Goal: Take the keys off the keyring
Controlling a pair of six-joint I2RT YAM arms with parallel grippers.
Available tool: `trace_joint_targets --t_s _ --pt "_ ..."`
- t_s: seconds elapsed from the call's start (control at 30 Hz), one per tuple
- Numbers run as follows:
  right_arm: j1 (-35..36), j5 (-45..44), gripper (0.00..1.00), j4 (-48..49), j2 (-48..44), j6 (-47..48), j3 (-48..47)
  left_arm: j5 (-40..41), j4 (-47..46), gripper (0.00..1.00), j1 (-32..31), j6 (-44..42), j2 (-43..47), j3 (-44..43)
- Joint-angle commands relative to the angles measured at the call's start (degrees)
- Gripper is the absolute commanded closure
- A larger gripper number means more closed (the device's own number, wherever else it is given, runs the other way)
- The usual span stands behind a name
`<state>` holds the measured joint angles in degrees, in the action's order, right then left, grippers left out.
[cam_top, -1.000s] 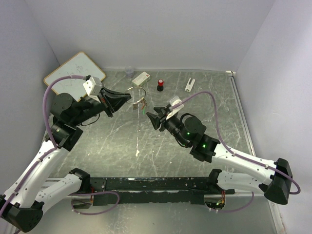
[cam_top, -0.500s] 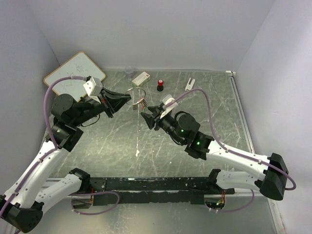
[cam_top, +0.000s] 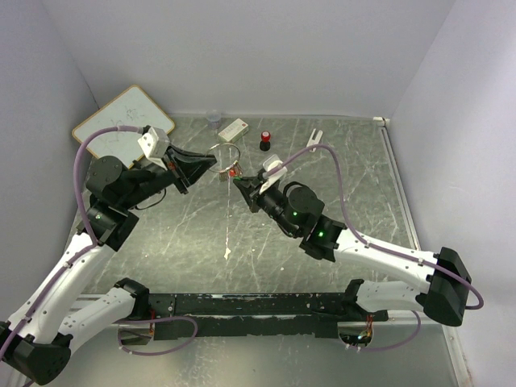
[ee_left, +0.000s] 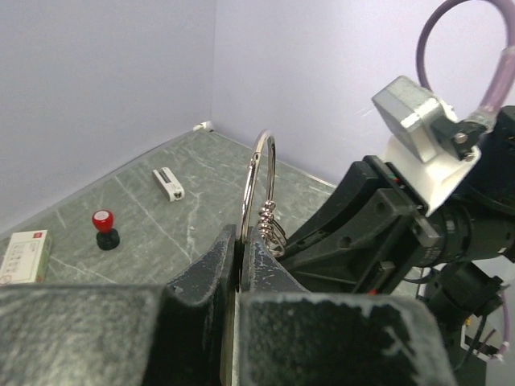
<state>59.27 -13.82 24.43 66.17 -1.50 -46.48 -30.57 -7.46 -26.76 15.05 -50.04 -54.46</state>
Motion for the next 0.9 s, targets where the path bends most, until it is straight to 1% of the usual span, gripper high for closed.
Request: trace_joint_targets --t_s 0.0,0.23,0.37,0.43,0.47,0.53,0.6,0.63,0.73,0.87 --pt "0.5 5.2 1.00 -5.1 -1.6 -2.4 -4.1 6.8 -2.6 0.93 -0.3 -2.3 -0.9 -1.1" --pt "3.7 9.0 1.00 -13.1 -2.5 -3.1 -9.0 17.1 -2.1 0.93 -0.4 -5.5 -3.5 -2.1" --pt "4.9 13.1 1.00 -16.4 0.0 -2.7 -11.2 18.8 -4.3 0.93 -0.4 -5.3 -3.2 -1.2" --pt "5.3 13.8 0.84 -18.7 3.8 -2.4 -13.6 17.7 -6.3 0.93 -0.4 -4.3 -2.8 -0.7" --pt "5.8 13.1 0.79 -20.7 5.8 -2.0 -14.6 17.2 -6.9 0.93 -0.4 -4.0 -2.7 -0.6" --pt "7.3 10.1 0.72 -23.2 8.9 -0.9 -16.1 16.7 -7.2 0.93 -0.4 -3.6 -2.4 -0.9" --pt "9.5 5.9 0.57 -24.1 10.3 0.4 -16.5 16.4 -7.5 0.93 -0.4 -3.4 -1.7 -1.1" --pt "10.5 2.6 0.54 -23.8 10.3 0.9 -16.3 16.2 -7.6 0.93 -0.3 -3.3 -1.3 -1.0" --pt "11.9 -5.4 0.54 -21.3 7.7 2.4 -14.4 15.3 -7.7 0.93 -0.4 -3.0 0.1 -0.5" --pt "12.1 -12.2 0.56 -14.6 0.1 4.2 -8.6 14.3 -8.9 0.93 -0.4 -2.6 2.3 1.6"
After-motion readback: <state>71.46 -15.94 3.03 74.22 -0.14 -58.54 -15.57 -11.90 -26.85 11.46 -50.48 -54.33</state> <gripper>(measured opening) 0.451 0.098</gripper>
